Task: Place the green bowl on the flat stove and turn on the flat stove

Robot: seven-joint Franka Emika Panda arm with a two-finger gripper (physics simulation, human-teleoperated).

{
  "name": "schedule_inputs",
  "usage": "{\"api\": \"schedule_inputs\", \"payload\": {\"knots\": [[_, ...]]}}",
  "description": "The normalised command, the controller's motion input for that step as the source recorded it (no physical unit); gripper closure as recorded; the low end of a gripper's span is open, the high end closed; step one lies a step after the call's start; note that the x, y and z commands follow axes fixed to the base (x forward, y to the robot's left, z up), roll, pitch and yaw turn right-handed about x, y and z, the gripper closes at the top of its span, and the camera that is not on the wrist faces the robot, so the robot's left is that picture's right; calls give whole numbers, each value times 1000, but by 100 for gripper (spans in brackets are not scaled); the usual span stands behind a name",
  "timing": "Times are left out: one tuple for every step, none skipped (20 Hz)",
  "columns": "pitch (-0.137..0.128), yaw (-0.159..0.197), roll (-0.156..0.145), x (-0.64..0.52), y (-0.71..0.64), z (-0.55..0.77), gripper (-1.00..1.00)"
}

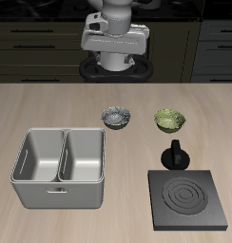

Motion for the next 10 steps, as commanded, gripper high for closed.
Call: {"api": "schedule_inputs", "payload": {"knots": [[35, 14, 14, 72, 183, -21, -100], [10, 49, 14, 337, 623, -7, -100], [31, -33, -12, 99, 178, -8, -100], [4, 22, 107, 438, 979, 22, -100], [-1, 33, -38, 64, 174, 38, -100], [44, -59, -1, 339, 436, -30, -100], [7, 55, -46, 259, 536, 11, -100], [74, -102, 104, 315, 536, -76, -100], [10, -5, -88, 248, 458, 46, -100], [42, -57, 50, 260, 521, 3, -100]]}}
